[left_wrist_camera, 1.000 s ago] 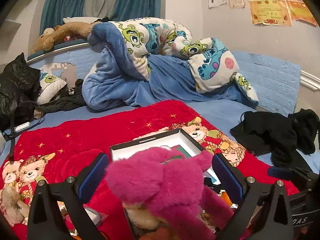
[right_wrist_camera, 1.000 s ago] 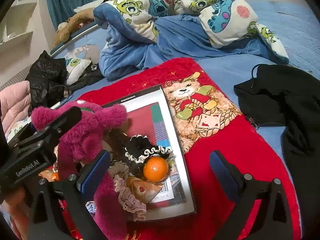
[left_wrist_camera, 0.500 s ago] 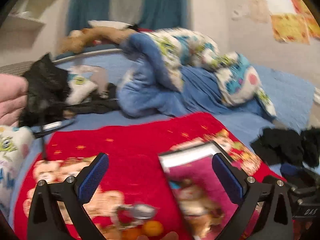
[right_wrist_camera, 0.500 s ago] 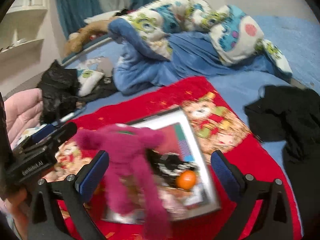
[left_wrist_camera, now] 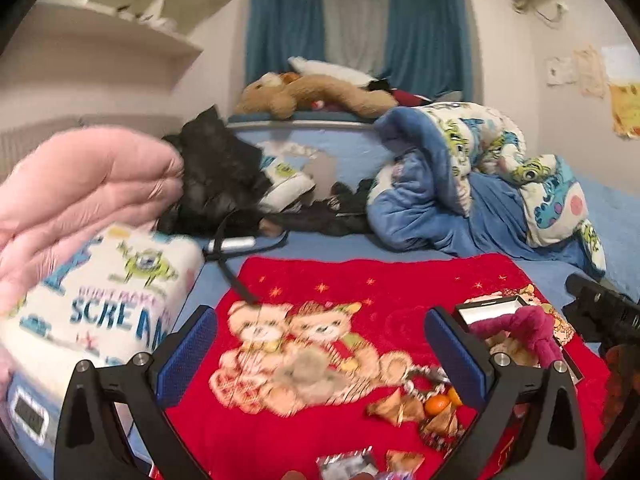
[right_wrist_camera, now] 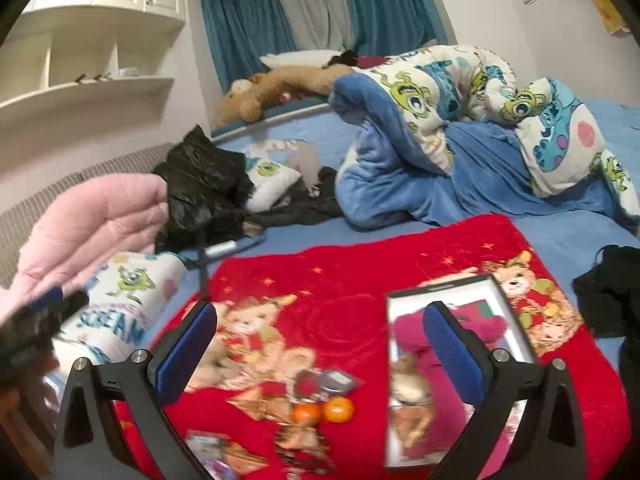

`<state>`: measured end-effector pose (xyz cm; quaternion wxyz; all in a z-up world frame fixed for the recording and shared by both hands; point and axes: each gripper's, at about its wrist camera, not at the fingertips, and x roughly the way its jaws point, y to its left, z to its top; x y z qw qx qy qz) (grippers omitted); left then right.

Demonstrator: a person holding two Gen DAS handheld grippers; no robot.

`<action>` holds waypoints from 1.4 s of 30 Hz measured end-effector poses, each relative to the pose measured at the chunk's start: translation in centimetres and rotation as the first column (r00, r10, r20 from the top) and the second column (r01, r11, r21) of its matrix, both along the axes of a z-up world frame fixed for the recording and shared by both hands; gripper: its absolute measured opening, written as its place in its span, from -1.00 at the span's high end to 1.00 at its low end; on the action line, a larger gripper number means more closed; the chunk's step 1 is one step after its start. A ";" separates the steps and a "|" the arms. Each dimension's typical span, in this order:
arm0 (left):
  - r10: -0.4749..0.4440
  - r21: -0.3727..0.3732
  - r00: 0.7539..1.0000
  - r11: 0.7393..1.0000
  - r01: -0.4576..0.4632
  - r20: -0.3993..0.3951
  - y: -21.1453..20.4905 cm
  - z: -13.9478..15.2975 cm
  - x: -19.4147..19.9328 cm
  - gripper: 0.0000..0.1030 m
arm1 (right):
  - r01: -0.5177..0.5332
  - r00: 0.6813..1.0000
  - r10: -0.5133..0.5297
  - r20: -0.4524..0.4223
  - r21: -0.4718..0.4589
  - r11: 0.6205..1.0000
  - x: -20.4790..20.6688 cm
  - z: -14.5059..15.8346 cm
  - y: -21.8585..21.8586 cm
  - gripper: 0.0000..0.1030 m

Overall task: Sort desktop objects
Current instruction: 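Withdraw both tools and move the left tool toward the white fluffy hair clip, then grasp the white fluffy hair clip with the left tool and lift it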

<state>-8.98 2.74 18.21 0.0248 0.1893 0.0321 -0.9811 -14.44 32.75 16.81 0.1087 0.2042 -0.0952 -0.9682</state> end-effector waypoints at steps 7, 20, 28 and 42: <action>-0.021 0.054 0.999 0.998 0.019 0.046 -1.4 -7.4 3.0 -1.00 | 0.026 1.000 -0.026 -0.015 -0.047 0.999 1.4 -1.4 -2.1 -1.00; -0.019 -0.055 0.966 0.998 0.035 0.259 0.0 -18.1 -1.4 -1.00 | -0.057 0.979 0.052 0.195 0.019 0.998 0.8 -14.6 -5.7 -1.00; 0.008 -0.058 0.946 0.998 0.011 0.324 -1.1 -20.4 -3.0 -1.00 | -0.100 0.967 0.095 0.237 0.006 0.995 -0.3 -16.5 -7.3 -1.00; -0.140 0.016 0.930 0.990 0.143 0.340 2.0 -20.8 1.5 -1.00 | -0.157 0.954 0.148 0.260 0.014 0.988 1.3 -17.0 -7.6 -1.00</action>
